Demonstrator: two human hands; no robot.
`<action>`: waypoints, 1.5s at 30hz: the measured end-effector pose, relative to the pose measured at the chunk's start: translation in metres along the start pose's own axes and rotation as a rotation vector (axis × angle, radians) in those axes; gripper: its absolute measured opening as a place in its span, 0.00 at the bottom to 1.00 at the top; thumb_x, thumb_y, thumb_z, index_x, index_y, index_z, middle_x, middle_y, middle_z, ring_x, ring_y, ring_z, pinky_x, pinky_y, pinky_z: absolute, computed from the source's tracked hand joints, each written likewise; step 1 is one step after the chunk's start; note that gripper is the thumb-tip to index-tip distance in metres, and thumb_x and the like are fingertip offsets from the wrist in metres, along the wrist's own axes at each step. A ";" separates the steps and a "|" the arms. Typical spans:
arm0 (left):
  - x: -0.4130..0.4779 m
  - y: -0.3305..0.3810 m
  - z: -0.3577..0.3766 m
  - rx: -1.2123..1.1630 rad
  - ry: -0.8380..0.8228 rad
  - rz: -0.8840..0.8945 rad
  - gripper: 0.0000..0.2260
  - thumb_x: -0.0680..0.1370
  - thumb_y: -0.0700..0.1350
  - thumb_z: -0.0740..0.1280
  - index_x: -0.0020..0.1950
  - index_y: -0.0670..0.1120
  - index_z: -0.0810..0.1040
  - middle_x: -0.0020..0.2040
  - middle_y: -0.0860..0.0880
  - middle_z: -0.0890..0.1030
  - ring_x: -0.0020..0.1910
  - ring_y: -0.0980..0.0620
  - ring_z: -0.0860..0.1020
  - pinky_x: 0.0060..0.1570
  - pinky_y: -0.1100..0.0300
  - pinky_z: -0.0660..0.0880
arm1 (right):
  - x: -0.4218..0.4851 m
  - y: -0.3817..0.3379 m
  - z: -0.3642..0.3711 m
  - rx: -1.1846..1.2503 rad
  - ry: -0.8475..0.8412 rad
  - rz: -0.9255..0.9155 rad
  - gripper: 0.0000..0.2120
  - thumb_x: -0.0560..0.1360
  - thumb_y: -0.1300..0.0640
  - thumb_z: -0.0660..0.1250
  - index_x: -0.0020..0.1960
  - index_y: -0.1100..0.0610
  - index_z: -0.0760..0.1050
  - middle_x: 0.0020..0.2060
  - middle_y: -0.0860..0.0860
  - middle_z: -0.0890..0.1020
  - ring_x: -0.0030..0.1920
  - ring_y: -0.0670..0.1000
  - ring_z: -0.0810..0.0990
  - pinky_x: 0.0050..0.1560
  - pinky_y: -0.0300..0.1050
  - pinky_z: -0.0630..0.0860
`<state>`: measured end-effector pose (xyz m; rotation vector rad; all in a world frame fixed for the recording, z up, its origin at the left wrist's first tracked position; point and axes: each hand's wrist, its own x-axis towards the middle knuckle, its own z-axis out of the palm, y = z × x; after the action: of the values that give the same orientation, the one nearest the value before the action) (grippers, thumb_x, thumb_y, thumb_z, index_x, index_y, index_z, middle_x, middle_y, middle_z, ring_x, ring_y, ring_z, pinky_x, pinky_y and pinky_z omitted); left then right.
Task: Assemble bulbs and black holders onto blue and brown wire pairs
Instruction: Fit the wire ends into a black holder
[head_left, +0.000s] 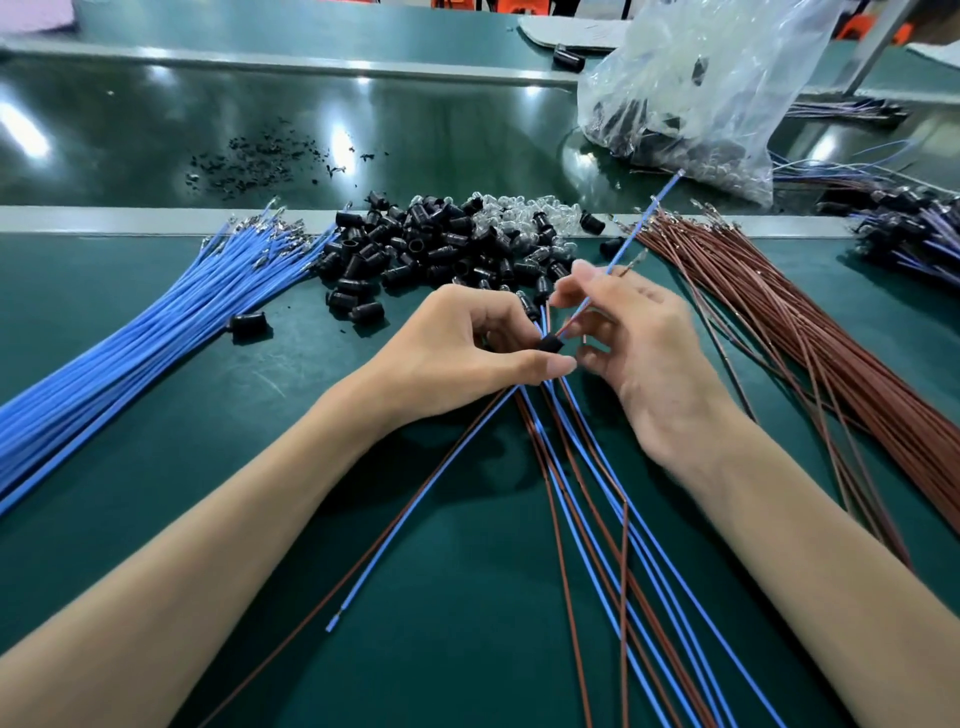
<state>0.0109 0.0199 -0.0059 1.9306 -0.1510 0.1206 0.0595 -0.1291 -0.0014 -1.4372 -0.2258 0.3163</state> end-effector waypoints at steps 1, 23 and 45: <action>0.000 0.000 0.000 0.002 0.000 0.001 0.12 0.69 0.42 0.76 0.38 0.35 0.78 0.33 0.34 0.77 0.30 0.54 0.68 0.30 0.63 0.63 | 0.001 0.000 0.000 0.030 0.041 -0.009 0.10 0.74 0.54 0.68 0.34 0.50 0.79 0.35 0.46 0.82 0.33 0.42 0.76 0.38 0.40 0.68; 0.001 -0.001 0.002 -0.033 0.085 0.011 0.09 0.68 0.42 0.77 0.35 0.44 0.77 0.30 0.55 0.76 0.28 0.63 0.70 0.31 0.71 0.67 | -0.004 -0.001 0.003 0.082 0.088 0.024 0.12 0.74 0.57 0.69 0.33 0.51 0.84 0.37 0.45 0.83 0.36 0.42 0.74 0.40 0.36 0.69; 0.002 -0.003 0.002 -0.110 0.109 0.008 0.08 0.69 0.42 0.76 0.35 0.47 0.77 0.30 0.55 0.79 0.31 0.60 0.73 0.33 0.71 0.70 | 0.002 -0.001 -0.008 0.115 0.071 0.001 0.10 0.64 0.48 0.72 0.40 0.53 0.82 0.35 0.44 0.83 0.32 0.41 0.77 0.34 0.34 0.74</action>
<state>0.0128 0.0189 -0.0088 1.8089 -0.0903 0.2179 0.0642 -0.1364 -0.0011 -1.3328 -0.1467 0.2738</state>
